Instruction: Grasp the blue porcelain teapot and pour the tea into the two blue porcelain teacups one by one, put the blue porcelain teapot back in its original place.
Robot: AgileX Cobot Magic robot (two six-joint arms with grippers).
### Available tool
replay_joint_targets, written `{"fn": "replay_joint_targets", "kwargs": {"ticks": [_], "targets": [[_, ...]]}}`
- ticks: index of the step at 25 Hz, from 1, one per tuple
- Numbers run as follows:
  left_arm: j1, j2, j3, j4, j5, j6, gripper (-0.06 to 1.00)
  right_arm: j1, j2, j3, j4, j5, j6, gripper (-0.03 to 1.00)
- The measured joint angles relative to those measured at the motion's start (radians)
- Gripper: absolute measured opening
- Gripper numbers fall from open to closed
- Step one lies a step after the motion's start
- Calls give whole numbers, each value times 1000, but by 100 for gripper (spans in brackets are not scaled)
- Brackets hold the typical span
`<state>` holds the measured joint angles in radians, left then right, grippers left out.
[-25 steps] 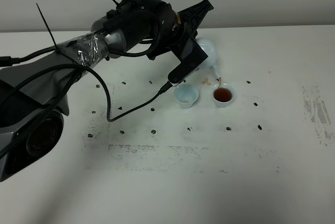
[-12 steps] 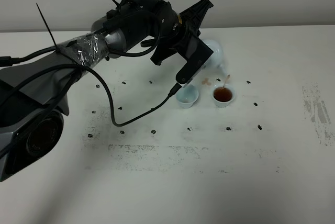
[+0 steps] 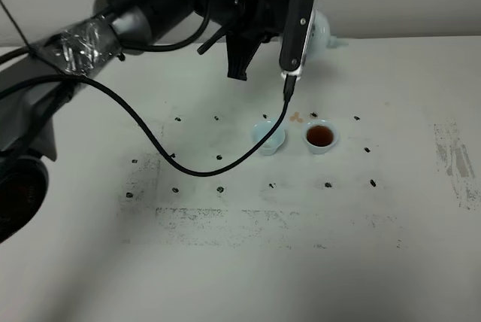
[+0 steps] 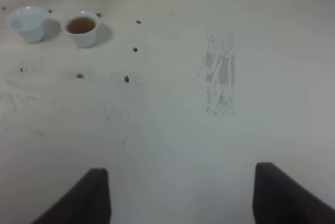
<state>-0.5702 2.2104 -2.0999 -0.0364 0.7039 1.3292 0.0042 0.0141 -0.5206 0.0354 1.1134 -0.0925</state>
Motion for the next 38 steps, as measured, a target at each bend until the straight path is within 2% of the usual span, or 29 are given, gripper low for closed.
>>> {"fn": "replay_joint_targets", "kwargs": {"ticks": [4,7,11,16,20,38], "targets": [[-17,-61,-2,-27,177,-278,4,0,0,0,0,0,0,56],[-34,-67,-2,-64,296,-359,4,0,0,0,0,0,0,56],[-70,-56,-2,-84,385,-384,4,0,0,0,0,-1,0,56],[-130,-27,-2,-137,392,-395,4,0,0,0,0,0,0,56],[-165,27,-2,-147,402,-395,4,0,0,0,0,0,0,56],[-178,206,-2,-144,359,-397,4,0,0,0,0,0,0,56]]}}
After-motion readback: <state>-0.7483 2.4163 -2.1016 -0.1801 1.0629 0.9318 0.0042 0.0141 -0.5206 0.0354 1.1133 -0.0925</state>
